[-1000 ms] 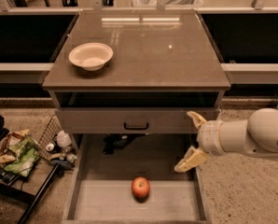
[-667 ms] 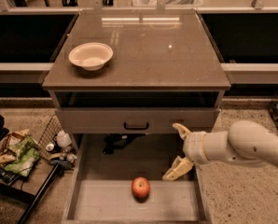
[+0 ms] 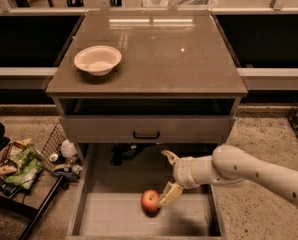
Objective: Pick apple from middle drawer and place on counter
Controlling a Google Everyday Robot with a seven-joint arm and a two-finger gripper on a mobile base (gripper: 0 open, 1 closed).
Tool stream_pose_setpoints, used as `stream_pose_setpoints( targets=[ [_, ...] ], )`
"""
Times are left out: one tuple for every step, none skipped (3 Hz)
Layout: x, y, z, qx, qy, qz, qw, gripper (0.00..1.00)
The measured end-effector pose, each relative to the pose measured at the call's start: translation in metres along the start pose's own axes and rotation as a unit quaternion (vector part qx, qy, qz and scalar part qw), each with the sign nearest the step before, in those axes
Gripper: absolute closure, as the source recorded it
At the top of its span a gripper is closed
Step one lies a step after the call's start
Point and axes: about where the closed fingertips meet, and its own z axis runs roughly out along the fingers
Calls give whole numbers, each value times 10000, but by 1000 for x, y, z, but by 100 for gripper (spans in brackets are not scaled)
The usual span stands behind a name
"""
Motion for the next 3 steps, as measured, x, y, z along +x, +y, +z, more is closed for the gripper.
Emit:
stream_pose_setpoints(
  targets=[
    [24, 3, 45, -265, 35, -114, 9996, 0],
    [45, 7, 72, -456, 64, -231, 9987, 0],
    [62, 17, 87, -611, 84, -309, 9976, 0]
  ],
)
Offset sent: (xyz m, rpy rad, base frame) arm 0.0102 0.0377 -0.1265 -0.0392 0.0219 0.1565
